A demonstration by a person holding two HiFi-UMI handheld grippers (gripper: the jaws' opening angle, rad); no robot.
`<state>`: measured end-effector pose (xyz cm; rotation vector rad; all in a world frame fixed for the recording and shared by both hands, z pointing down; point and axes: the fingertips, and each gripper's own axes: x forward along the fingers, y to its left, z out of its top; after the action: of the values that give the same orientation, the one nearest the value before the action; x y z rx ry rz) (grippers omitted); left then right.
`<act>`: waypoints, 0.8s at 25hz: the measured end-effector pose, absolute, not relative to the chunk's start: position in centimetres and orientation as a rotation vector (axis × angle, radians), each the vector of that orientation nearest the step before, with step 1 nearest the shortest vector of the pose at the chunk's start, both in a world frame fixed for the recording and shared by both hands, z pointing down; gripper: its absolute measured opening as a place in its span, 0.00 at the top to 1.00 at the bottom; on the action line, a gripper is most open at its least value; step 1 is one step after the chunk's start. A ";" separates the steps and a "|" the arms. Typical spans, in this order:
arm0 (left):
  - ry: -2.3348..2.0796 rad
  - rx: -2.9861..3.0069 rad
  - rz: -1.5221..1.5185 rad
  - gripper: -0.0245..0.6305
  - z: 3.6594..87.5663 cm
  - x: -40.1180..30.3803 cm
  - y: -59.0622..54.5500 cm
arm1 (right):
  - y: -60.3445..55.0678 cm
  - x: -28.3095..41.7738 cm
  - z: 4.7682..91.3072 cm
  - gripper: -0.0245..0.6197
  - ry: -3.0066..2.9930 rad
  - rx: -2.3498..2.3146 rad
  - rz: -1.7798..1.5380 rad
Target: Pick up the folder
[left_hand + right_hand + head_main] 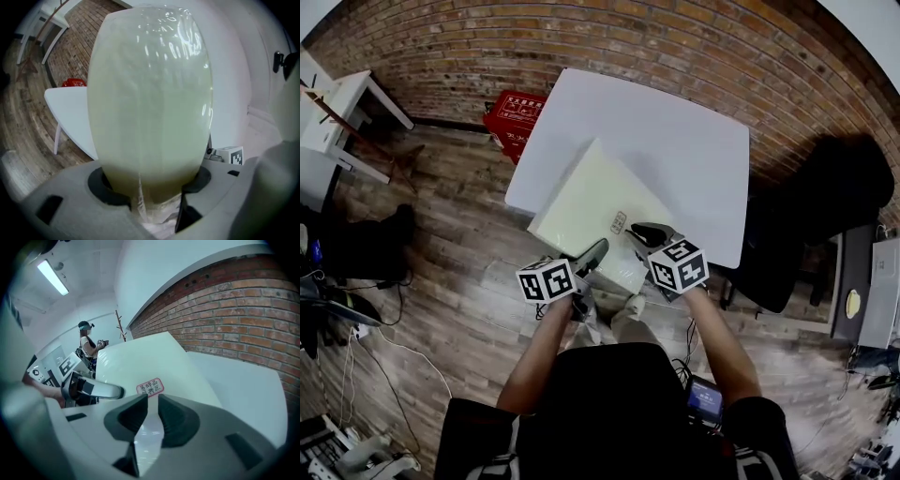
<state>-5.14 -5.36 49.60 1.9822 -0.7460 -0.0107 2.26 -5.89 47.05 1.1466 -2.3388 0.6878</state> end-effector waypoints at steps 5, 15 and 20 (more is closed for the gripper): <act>-0.777 2.069 0.031 0.53 47.3 -6.7 -6.1 | -5.7 1.1 45.4 0.88 -2.354 1.194 0.642; -0.834 2.252 0.085 0.53 43.0 -8.0 -7.6 | -6.2 0.0 41.7 0.90 -2.391 1.277 0.504; -0.848 2.322 0.084 0.53 41.2 -8.0 -7.7 | -6.2 0.3 40.5 0.90 -2.396 1.314 0.480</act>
<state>-7.97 -7.67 41.19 2.3220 -0.8478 0.0836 0.28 -6.22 40.49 1.3138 -2.3961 0.4795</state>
